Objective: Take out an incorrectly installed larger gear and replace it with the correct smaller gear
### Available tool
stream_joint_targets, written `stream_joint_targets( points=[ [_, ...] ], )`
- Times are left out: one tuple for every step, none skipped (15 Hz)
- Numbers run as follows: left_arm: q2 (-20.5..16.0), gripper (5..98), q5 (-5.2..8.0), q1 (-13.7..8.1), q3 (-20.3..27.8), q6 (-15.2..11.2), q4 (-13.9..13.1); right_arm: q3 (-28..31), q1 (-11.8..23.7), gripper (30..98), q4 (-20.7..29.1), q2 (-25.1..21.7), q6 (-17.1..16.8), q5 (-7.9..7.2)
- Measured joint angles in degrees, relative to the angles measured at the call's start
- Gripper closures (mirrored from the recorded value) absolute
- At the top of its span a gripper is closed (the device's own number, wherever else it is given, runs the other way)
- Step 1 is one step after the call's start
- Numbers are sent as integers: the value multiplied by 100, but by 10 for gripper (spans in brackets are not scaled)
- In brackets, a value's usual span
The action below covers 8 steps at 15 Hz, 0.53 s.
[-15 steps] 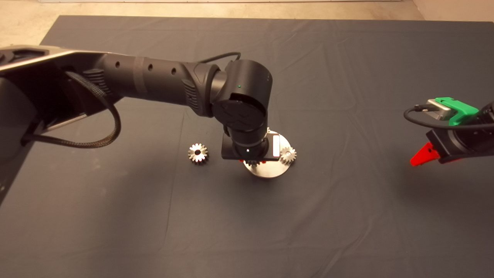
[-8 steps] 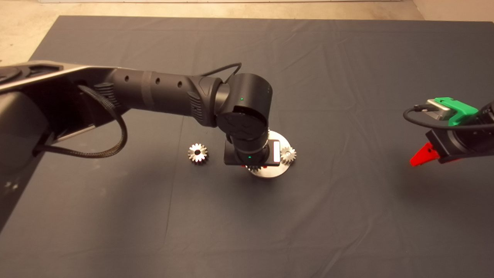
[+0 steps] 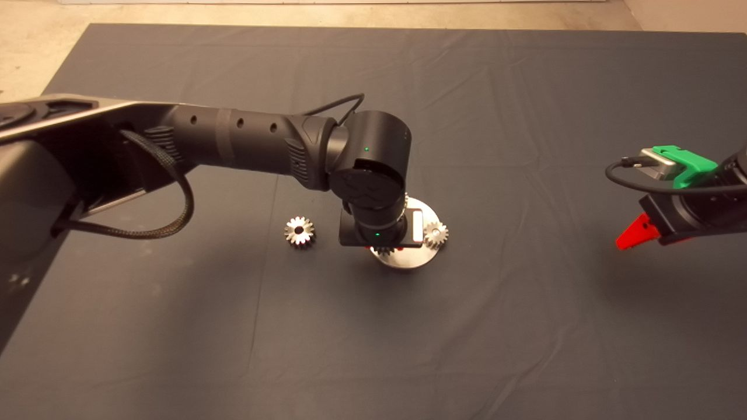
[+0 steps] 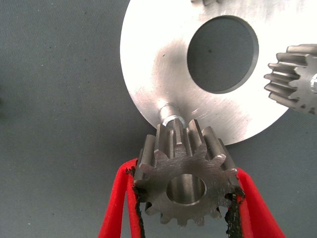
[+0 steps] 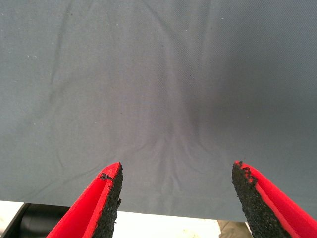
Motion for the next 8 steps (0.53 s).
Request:
stream_joint_targets(
  points=[
    [0,782,0,-1,-11,2,7,0,0,694,-2,2,1,-1],
    [0,782,0,0,-23,4,7,0,0,694,-2,2,1,-1],
    [2,782,-2,0,-26,4,10,0,0,694,-1,0,1,-4],
    [2,782,0,2,-26,6,11,0,0,694,0,2,2,-4],
    [2,782,-2,30,-28,12,31,0,0,694,-2,0,1,-4],
    [2,782,0,83,-30,15,44,0,0,694,-1,2,0,-4],
    [2,782,-2,142,-30,15,46,0,0,694,-2,2,1,-4],
    [2,782,-3,193,-30,17,63,0,0,694,-1,2,2,-4]
  ],
)
